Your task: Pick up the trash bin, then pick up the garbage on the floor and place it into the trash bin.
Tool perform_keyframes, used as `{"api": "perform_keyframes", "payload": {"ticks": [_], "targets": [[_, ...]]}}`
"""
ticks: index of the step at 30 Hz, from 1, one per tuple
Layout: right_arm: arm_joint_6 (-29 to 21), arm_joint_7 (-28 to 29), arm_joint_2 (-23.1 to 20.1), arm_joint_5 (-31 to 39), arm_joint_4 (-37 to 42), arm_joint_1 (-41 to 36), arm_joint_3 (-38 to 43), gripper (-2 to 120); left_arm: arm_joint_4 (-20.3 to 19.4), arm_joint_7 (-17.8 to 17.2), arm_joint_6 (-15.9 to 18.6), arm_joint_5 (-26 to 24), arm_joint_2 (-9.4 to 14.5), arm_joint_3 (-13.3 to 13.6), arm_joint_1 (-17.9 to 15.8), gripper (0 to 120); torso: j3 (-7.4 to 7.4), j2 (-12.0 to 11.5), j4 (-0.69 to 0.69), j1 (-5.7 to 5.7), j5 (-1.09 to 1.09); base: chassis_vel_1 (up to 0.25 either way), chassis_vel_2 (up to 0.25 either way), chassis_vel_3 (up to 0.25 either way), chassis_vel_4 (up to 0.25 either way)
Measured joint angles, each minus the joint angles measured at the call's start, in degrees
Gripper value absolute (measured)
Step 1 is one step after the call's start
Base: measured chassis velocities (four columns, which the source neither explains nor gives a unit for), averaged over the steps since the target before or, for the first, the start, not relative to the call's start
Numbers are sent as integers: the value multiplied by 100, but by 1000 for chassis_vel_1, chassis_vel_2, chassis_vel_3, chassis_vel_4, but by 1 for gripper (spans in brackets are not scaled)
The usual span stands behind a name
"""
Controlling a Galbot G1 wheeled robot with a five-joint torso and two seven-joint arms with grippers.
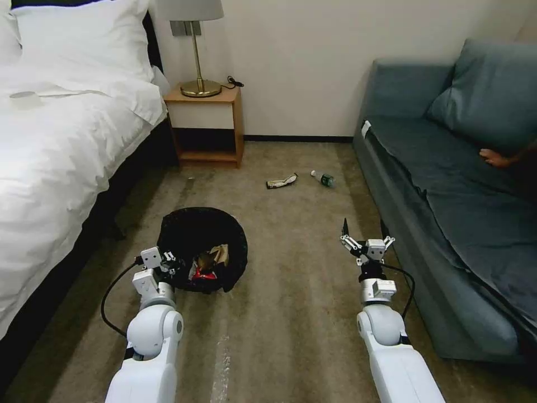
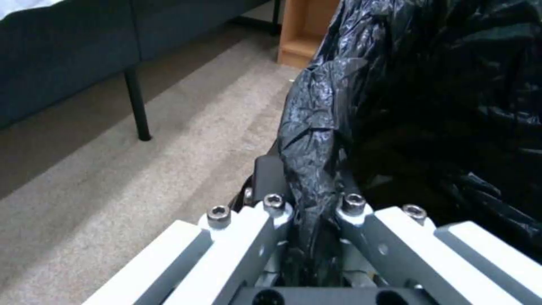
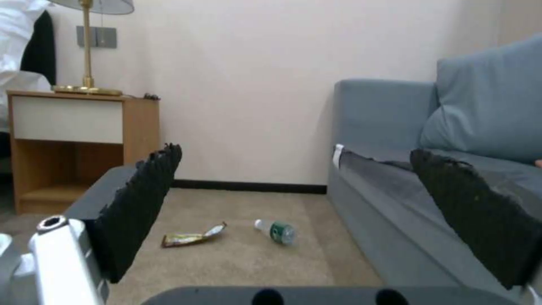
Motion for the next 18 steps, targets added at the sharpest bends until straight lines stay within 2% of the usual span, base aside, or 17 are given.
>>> {"api": "perform_keyframes", "payload": {"ticks": [18], "targets": [[127, -8, 90, 8, -120, -44, 58, 100, -143, 26, 29, -20, 69, -83, 56, 3, 0, 0, 0, 0, 0, -2, 1, 1, -3]]}}
